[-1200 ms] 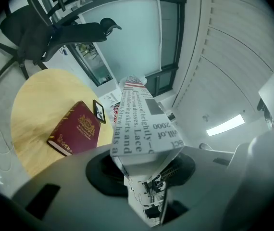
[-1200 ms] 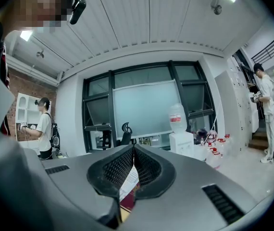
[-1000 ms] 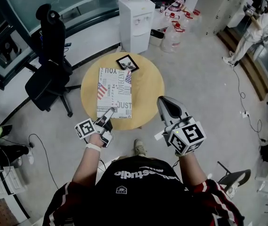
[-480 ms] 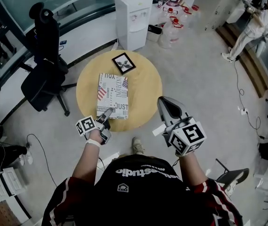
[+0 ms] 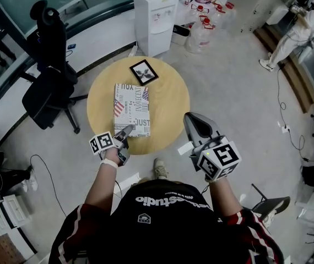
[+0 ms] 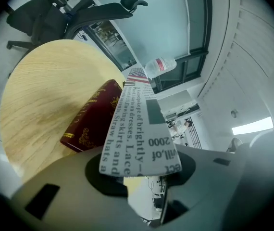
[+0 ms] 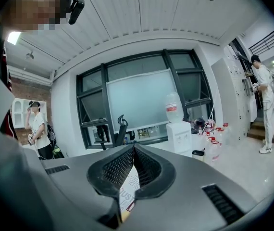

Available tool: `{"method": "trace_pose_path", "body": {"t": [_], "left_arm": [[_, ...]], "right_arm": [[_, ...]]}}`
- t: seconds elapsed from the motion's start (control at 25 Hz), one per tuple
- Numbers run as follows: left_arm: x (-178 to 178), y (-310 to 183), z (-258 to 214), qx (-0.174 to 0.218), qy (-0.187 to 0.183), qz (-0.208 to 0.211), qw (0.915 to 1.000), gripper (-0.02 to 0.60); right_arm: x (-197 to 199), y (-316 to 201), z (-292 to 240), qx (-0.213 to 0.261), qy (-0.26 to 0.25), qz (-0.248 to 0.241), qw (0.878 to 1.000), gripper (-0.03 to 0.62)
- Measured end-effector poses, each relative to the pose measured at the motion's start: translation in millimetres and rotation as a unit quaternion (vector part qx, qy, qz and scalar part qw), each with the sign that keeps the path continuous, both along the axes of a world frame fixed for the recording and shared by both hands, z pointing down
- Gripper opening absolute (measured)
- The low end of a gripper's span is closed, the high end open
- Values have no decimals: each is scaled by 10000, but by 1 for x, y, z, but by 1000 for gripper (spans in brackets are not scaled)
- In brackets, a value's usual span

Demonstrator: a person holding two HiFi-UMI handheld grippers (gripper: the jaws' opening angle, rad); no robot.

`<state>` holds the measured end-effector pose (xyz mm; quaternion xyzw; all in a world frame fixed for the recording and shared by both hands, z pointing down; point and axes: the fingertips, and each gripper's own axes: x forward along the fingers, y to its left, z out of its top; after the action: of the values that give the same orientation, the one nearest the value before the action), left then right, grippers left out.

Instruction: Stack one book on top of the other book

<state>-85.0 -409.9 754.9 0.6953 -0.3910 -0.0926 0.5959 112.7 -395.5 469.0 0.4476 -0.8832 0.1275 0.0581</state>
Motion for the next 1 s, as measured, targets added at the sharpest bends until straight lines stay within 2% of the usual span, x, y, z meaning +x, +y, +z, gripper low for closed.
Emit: {"method": "trace_pose_path", "body": {"t": [0.2,0.28,0.36,0.48,0.56,0.8,0.92,1.0], "left_arm": [[-1,-10,5,-108,-183,113,9997,179],[-4,-10,11,-200,-390,133,9989,194],[-9,-7,17,-290,-741,166,9967,239],[-16,-3,25,-361,-1346,314,9897,318],[-20,-2,29,-356,-1597,379,9858,348],[-29,1,26,-445,-2041,426,9770,395],[-39,7,28,-412,-2473,526,9666,419],[-45,13,32,-461,-2603,564,9628,419]], "right_arm": [[0,-6,4,-60,-52,-3,10000,29],[0,-7,5,-74,-65,-13,10000,29],[0,-7,5,-73,-63,-29,9999,29],[-1,-8,5,-68,-90,-37,9999,29],[-2,-8,5,-77,-127,-33,9999,29],[-5,-7,1,-37,-124,-12,9999,29],[-3,-6,0,-12,-155,32,9999,29],[-2,-5,0,-20,-180,55,9998,29]]}}
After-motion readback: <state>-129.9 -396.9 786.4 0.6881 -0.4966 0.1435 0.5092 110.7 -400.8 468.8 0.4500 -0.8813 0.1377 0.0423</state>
